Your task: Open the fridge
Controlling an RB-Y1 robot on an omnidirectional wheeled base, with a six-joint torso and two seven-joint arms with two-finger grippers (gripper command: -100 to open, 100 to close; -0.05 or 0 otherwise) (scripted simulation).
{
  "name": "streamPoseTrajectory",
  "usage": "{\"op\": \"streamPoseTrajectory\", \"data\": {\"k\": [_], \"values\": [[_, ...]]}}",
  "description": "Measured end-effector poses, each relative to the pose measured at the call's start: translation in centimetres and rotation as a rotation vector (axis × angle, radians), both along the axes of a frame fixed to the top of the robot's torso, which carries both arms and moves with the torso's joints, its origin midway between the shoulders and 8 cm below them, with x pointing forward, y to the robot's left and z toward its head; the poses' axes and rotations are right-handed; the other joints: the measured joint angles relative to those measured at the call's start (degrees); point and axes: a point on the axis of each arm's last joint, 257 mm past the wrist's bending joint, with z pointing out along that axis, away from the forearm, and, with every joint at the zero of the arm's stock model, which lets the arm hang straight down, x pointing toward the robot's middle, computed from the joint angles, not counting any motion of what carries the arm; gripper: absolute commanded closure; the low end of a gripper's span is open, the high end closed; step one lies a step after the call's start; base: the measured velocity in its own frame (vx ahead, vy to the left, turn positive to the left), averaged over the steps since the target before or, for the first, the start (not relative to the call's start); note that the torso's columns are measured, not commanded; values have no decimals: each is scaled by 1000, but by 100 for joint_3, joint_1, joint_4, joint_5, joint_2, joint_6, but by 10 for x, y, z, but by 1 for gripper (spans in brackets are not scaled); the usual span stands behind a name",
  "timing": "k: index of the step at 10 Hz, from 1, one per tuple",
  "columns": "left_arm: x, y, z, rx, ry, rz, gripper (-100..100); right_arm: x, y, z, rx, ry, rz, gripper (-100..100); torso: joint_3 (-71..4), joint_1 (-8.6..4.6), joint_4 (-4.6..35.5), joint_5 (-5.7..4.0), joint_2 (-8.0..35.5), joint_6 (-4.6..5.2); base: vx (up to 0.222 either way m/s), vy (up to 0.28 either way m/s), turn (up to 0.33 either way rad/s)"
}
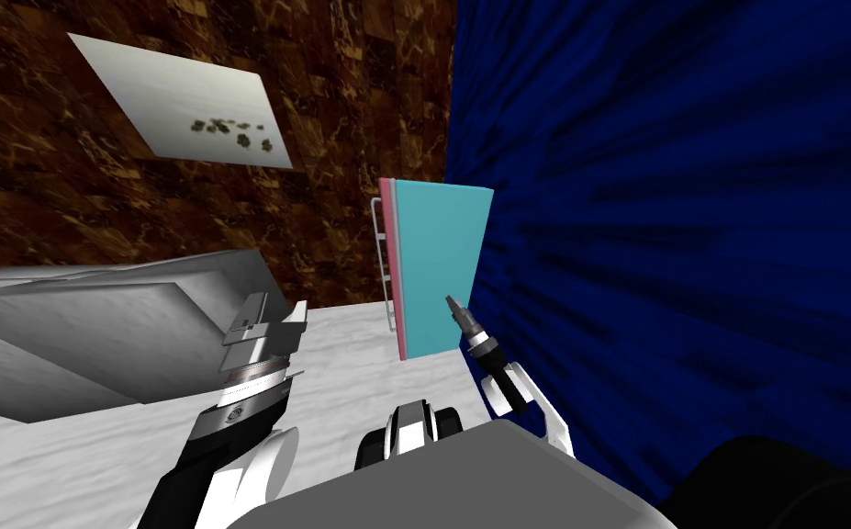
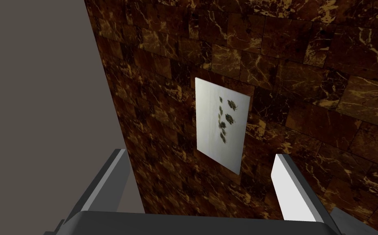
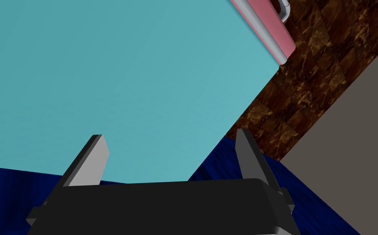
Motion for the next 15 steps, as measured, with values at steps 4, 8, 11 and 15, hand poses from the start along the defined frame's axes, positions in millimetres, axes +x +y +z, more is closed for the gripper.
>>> {"op": "streamPoseTrajectory", "data": {"k": [4,8,11,15], "values": [[0,0,0,0,0,0,0,12,-5,-36,-191,70,-57,-100,-11,10,-5,3,-18,0,88,85,11],[0,0,0,0,0,0,0,27,-15,-72,-392,130,-116,-100,-3,9,-1,3,-4,0,93,81,18],[0,0,0,0,0,0,0,33,-30,-96,-545,165,-162,-100,-2,0,-1,2,-1,1,82,81,28],[0,0,0,0,0,0,0,43,-50,-124,-756,204,-226,-100,-1,6,-1,3,0,2,70,89,30]]}}
